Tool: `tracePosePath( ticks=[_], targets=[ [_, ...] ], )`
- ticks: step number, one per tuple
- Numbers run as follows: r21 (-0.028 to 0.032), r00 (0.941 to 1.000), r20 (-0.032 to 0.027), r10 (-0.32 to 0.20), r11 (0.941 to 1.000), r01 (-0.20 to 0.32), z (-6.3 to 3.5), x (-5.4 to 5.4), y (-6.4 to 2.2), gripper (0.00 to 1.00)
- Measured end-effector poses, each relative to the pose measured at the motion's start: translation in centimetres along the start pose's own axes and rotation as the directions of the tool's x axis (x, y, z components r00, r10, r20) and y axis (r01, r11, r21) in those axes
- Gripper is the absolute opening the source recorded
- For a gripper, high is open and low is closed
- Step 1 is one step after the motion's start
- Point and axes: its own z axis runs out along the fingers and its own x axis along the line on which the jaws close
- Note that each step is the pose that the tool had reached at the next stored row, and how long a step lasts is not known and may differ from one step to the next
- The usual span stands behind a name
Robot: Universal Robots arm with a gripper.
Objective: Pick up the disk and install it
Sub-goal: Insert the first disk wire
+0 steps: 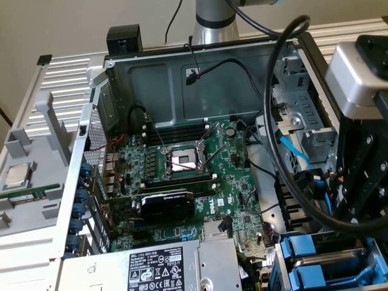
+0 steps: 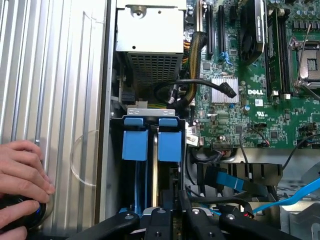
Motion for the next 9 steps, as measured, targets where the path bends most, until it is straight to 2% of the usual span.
tracePosePath(
  ticks=[1, 4, 9],
  targets=[
    [0.0000, 1.0000, -0.0038, 0.001, 1.0000, -0.001, 0.00, -0.06, 0.00, 0.17],
    [0.0000, 1.0000, -0.0092, 0.002, 1.0000, -0.002, 0.03, -0.15, 0.00, 0.17],
    [0.0000, 0.9999, -0.0118, 0.002, 1.0000, -0.002, 0.09, -0.17, -0.01, 0.17]
  ],
)
